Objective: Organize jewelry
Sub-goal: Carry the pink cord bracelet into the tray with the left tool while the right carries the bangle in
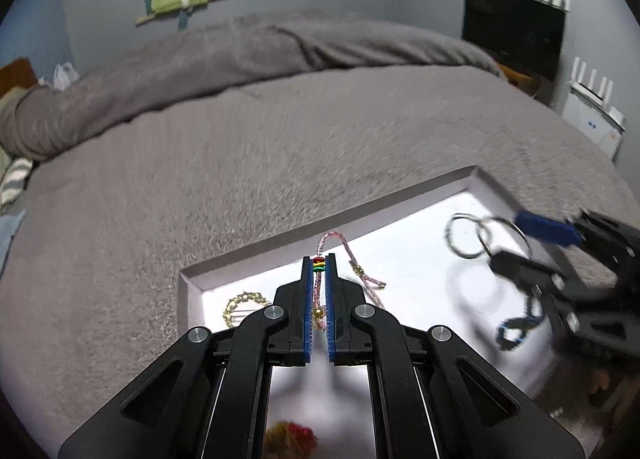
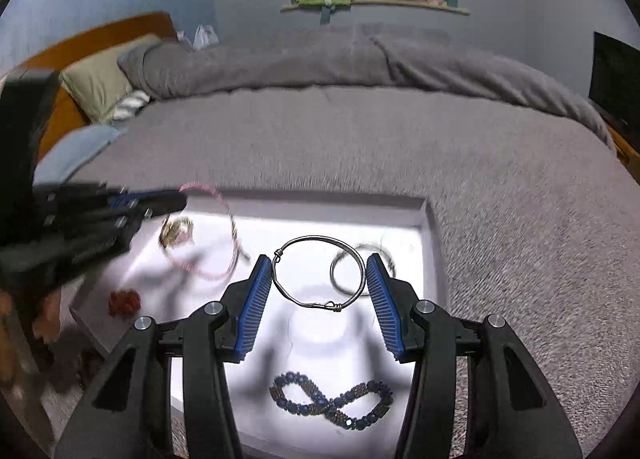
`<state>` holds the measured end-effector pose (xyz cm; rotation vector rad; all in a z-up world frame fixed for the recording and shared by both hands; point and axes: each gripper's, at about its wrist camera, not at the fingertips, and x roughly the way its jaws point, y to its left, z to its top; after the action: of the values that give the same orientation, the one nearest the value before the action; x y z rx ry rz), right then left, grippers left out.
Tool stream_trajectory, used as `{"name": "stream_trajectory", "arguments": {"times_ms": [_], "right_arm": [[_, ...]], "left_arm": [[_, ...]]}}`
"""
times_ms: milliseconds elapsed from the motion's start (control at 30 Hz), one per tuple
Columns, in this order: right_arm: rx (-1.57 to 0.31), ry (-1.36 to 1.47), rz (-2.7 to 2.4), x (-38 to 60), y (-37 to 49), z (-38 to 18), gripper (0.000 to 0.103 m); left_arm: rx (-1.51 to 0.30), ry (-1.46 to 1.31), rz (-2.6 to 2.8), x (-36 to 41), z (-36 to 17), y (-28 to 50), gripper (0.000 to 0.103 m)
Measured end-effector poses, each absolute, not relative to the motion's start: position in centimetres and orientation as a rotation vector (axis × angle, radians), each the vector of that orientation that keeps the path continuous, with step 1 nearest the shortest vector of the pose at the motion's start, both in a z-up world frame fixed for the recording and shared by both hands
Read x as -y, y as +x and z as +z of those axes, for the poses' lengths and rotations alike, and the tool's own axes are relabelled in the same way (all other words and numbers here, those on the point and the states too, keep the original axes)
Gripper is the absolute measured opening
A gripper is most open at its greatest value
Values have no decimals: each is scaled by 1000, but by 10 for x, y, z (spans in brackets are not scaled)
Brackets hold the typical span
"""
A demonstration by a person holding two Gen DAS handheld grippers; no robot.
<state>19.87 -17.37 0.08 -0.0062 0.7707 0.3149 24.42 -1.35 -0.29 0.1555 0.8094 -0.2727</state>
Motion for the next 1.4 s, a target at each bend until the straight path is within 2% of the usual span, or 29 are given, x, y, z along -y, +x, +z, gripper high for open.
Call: {"name": "stream_trajectory", "arguments": {"times_ms": [167,633,767,1200,1233,1300,1400], "right_arm": [[-843,-57,312,164,200,-14,49],[-886,-124,293,152,203,-28,49],[-889,-130,287,151,203,-29,49],[-880,-117,292,151,205,-30,50],[-874,-112,291,152,204,-28,52],[-860,-104,288,156,202,-26,63],[-846,-96,287,159,199,-22,65]], "left_arm": [[-913,141,-246,10,-25,262,6],[-961,210,-220,16,-39,270,7],[-956,218,-215,18,-39,269,24],[-925,222,-204,17,-33,264,35],[-918,224,-205,17,-31,263,37],[-907,226,-201,17,-28,260,39],[-896,214,-198,14,-22,257,39]]}}
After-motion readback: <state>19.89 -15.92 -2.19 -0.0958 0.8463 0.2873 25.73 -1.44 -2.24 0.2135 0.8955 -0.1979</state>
